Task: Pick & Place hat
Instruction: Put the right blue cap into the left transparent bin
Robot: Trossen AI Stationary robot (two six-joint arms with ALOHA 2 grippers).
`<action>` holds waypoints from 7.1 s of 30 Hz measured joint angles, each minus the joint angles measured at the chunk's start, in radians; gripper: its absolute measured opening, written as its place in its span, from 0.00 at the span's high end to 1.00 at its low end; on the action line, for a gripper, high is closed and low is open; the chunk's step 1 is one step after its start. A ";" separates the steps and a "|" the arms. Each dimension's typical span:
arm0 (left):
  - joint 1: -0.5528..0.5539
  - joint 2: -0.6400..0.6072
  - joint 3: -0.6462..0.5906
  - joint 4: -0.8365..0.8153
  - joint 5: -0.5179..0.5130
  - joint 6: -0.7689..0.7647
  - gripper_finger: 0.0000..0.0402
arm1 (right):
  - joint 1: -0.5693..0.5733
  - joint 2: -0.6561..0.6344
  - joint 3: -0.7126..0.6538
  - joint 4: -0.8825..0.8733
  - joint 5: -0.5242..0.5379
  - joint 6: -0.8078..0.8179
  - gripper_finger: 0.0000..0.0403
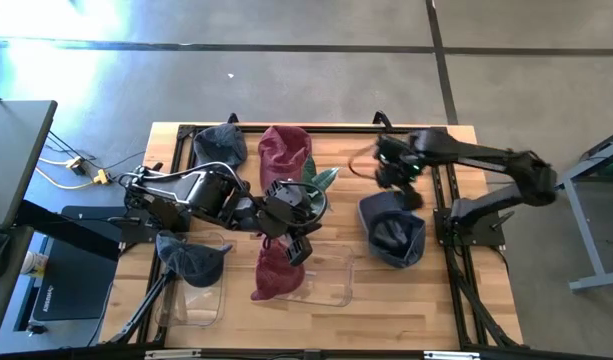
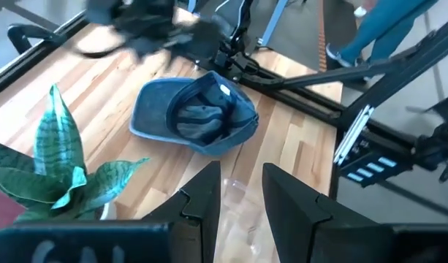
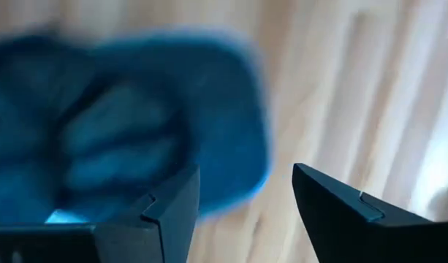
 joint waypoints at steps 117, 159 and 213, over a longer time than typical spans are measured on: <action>0.192 0.323 -0.006 0.347 0.314 -0.040 0.76 | 0.621 -0.242 -0.626 0.620 0.302 1.731 0.99; 0.257 0.656 0.002 0.365 0.210 -0.461 1.00 | 0.765 -0.557 -0.841 0.676 0.435 1.706 1.00; 0.281 0.733 0.041 0.144 0.228 -0.438 1.00 | 0.855 -0.479 -0.875 0.594 0.502 2.057 1.00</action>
